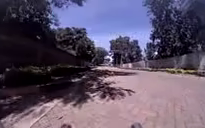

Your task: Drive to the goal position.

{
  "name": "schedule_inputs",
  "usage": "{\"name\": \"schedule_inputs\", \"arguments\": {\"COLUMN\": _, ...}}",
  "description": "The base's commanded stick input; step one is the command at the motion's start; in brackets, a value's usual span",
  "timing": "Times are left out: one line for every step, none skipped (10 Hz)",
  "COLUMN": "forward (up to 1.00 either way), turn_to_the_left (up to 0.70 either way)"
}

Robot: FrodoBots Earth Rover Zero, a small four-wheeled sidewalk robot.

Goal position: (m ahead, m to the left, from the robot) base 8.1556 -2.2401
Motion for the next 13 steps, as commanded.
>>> {"name": "schedule_inputs", "arguments": {"forward": 0.7, "turn_to_the_left": -0.35}}
{"name": "schedule_inputs", "arguments": {"forward": 0.7, "turn_to_the_left": -0.35}}
{"name": "schedule_inputs", "arguments": {"forward": 0.7, "turn_to_the_left": 0.0}}
{"name": "schedule_inputs", "arguments": {"forward": 0.7, "turn_to_the_left": 0.0}}
{"name": "schedule_inputs", "arguments": {"forward": 0.7, "turn_to_the_left": 0.0}}
{"name": "schedule_inputs", "arguments": {"forward": 0.7, "turn_to_the_left": 0.0}}
{"name": "schedule_inputs", "arguments": {"forward": 0.7, "turn_to_the_left": 0.0}}
{"name": "schedule_inputs", "arguments": {"forward": 0.7, "turn_to_the_left": 0.0}}
{"name": "schedule_inputs", "arguments": {"forward": 0.7, "turn_to_the_left": 0.0}}
{"name": "schedule_inputs", "arguments": {"forward": 0.7, "turn_to_the_left": 0.0}}
{"name": "schedule_inputs", "arguments": {"forward": 0.7, "turn_to_the_left": 0.0}}
{"name": "schedule_inputs", "arguments": {"forward": 0.7, "turn_to_the_left": 0.0}}
{"name": "schedule_inputs", "arguments": {"forward": 0.7, "turn_to_the_left": 0.0}}
